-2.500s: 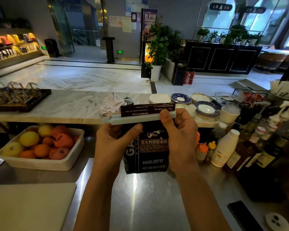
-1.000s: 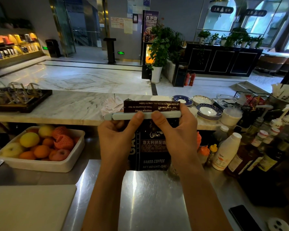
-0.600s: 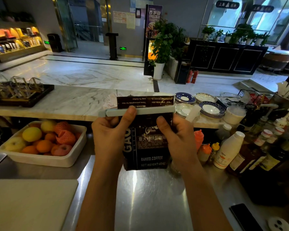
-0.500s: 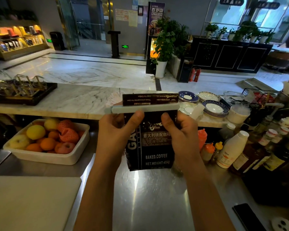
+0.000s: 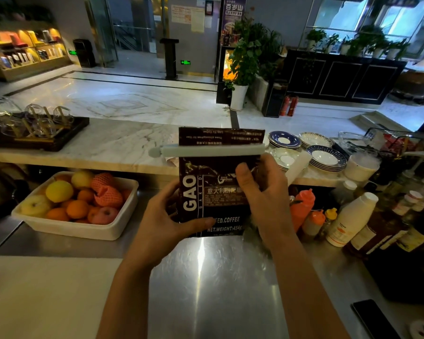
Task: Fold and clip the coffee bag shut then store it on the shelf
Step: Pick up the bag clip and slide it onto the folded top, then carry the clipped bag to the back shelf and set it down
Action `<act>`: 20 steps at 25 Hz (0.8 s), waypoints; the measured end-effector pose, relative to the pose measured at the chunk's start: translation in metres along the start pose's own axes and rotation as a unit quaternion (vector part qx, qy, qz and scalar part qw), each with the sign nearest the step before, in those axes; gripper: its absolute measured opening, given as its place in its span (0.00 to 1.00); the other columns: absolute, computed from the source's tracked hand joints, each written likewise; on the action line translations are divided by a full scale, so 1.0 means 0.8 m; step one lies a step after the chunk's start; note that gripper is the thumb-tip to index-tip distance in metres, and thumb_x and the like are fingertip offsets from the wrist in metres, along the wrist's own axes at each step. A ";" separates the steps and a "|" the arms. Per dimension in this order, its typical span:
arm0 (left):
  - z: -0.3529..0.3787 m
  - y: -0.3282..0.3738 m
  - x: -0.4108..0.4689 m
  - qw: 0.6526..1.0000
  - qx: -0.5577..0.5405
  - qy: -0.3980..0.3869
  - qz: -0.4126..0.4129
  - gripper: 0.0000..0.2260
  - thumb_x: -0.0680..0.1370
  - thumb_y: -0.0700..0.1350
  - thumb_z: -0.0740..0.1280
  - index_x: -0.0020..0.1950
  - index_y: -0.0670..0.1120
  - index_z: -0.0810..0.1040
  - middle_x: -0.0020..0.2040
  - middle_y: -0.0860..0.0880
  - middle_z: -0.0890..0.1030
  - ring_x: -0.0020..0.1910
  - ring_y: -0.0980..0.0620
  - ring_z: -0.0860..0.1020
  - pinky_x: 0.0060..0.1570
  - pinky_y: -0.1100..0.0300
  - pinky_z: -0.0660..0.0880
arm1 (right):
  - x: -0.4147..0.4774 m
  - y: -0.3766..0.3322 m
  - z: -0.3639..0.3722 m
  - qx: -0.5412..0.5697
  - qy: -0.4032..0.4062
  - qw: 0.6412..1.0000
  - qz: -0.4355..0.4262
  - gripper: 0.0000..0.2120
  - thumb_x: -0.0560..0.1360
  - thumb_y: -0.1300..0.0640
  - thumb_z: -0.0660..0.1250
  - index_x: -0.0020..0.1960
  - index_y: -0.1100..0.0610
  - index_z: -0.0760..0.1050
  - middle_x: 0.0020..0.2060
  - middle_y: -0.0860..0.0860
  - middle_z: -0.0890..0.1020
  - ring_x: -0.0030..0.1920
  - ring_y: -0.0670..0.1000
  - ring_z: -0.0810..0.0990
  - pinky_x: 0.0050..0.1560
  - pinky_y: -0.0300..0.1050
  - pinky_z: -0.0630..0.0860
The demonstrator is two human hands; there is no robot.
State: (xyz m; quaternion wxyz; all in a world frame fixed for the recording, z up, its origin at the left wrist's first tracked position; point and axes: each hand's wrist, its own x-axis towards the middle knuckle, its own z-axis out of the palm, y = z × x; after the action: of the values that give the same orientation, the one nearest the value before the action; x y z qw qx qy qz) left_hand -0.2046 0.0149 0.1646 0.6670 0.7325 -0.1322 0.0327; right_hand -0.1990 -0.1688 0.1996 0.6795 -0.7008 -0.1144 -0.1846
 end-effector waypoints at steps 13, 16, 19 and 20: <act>-0.026 -0.015 -0.003 0.997 -0.030 0.070 0.000 0.27 0.61 0.50 0.76 0.59 0.57 0.73 0.54 0.55 0.82 0.55 0.61 0.81 0.51 0.58 0.80 | -0.041 0.032 0.033 -0.056 0.004 0.998 0.035 0.24 0.71 0.62 0.73 0.65 0.49 0.72 0.55 0.44 0.83 0.58 0.43 0.81 0.54 0.37 0.79; -0.026 -0.011 -0.012 0.995 -0.038 0.087 0.007 0.28 0.62 0.49 0.76 0.60 0.53 0.74 0.54 0.53 0.83 0.54 0.59 0.81 0.51 0.60 0.80 | -0.044 0.031 0.040 -0.046 0.001 0.998 0.039 0.25 0.72 0.62 0.72 0.67 0.53 0.72 0.56 0.47 0.83 0.58 0.44 0.81 0.55 0.39 0.79; -0.023 -0.007 -0.025 0.992 -0.022 0.124 0.003 0.29 0.62 0.49 0.76 0.62 0.49 0.74 0.55 0.51 0.83 0.55 0.57 0.82 0.54 0.57 0.80 | -0.046 0.031 0.041 -0.027 -0.023 0.999 0.033 0.25 0.71 0.59 0.72 0.67 0.54 0.72 0.57 0.48 0.83 0.58 0.44 0.81 0.56 0.41 0.80; -0.022 -0.004 -0.031 0.990 -0.010 0.142 0.002 0.30 0.63 0.48 0.76 0.64 0.47 0.74 0.56 0.50 0.83 0.55 0.55 0.82 0.55 0.54 0.80 | -0.045 0.031 0.041 -0.016 -0.037 0.999 0.031 0.25 0.71 0.58 0.72 0.67 0.54 0.72 0.57 0.48 0.83 0.58 0.44 0.81 0.56 0.41 0.80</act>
State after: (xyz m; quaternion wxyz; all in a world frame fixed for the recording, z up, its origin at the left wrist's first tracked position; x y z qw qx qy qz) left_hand -0.2250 0.0363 0.1577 0.6859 0.7137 -0.0380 0.1368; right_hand -0.2182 -0.1342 0.1619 0.6687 -0.7214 -0.1144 -0.1391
